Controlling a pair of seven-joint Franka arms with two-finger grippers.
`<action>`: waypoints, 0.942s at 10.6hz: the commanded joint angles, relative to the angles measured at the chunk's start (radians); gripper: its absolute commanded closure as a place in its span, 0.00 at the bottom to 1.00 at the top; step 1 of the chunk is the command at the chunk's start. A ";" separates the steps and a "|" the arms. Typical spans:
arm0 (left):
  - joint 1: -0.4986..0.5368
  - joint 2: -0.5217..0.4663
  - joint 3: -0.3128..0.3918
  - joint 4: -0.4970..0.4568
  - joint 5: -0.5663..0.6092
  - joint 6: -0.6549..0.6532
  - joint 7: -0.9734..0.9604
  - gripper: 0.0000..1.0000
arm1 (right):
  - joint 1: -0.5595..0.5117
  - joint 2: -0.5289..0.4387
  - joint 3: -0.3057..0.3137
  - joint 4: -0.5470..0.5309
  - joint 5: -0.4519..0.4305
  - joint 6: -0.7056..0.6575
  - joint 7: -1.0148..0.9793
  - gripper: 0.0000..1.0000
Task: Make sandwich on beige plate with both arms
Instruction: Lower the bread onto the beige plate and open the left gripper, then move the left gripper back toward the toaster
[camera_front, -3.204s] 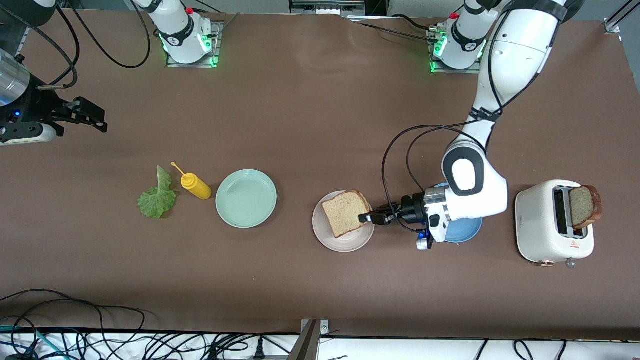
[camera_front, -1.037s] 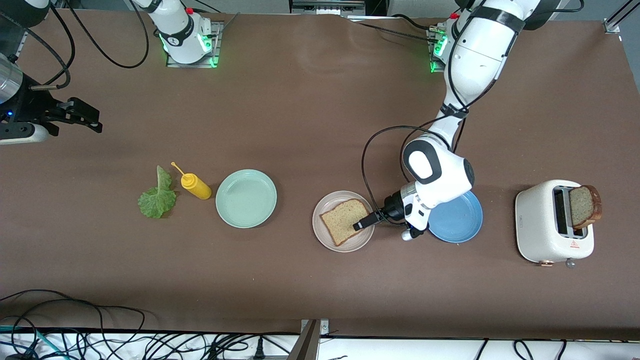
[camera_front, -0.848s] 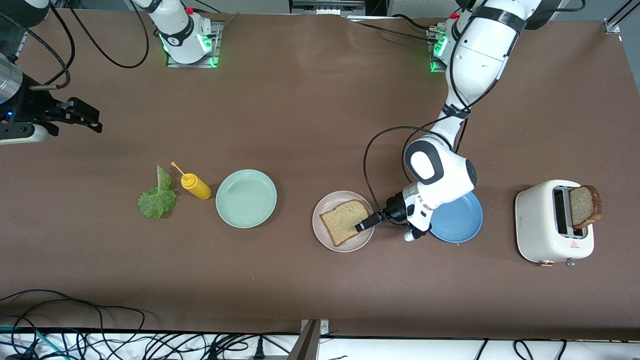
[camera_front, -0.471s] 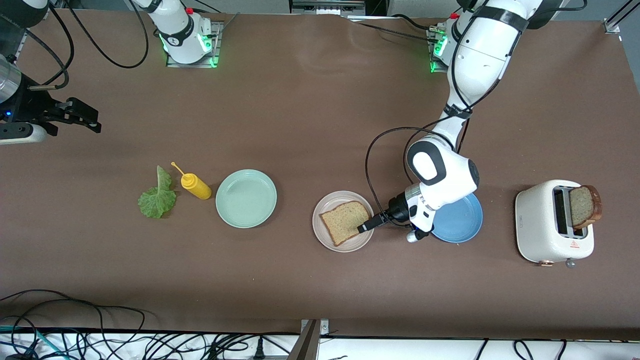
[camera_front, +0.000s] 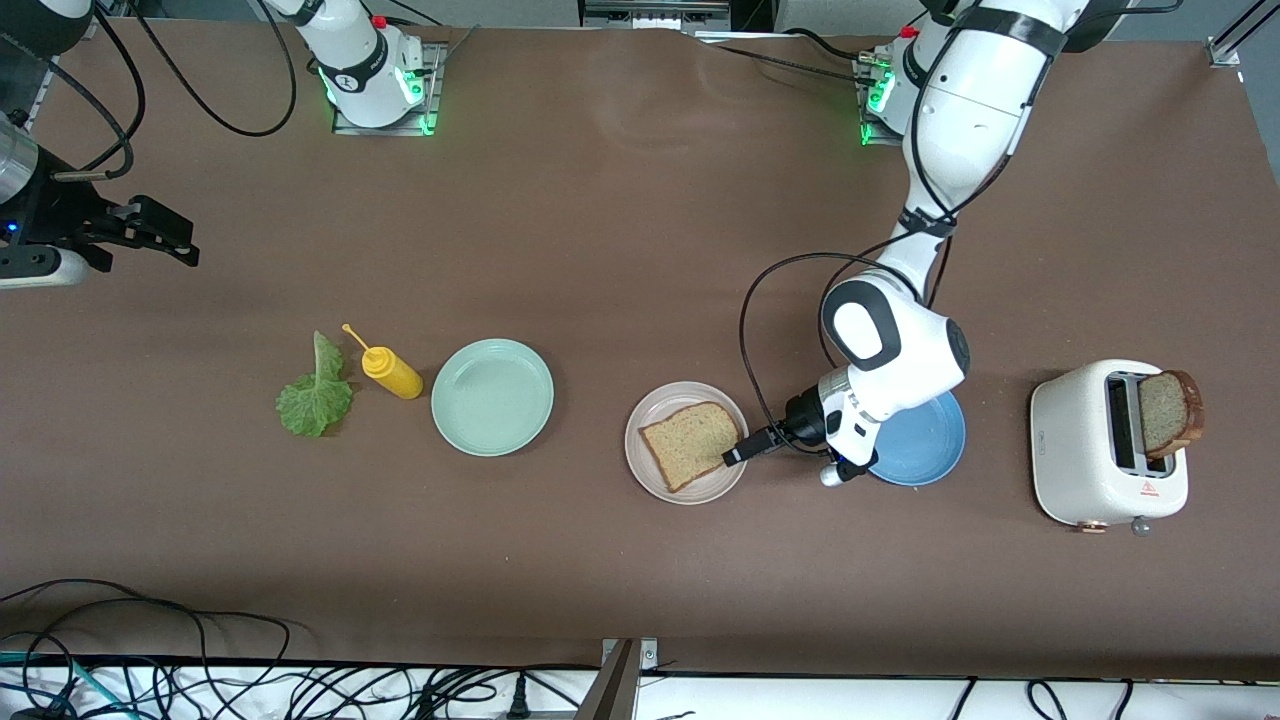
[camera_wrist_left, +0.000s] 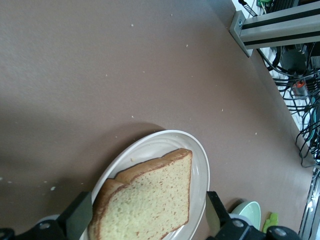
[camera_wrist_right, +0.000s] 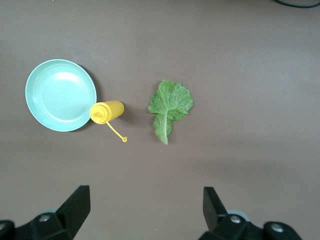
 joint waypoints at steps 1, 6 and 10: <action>0.052 -0.060 0.000 -0.039 0.201 -0.112 -0.116 0.00 | -0.001 -0.004 -0.005 0.012 0.000 -0.006 0.007 0.00; 0.113 -0.082 0.003 -0.028 0.492 -0.273 -0.190 0.00 | -0.003 -0.004 -0.008 0.014 0.001 -0.014 0.007 0.00; 0.168 -0.111 0.003 -0.027 0.710 -0.402 -0.190 0.00 | -0.003 -0.004 -0.016 0.014 0.009 -0.007 0.013 0.00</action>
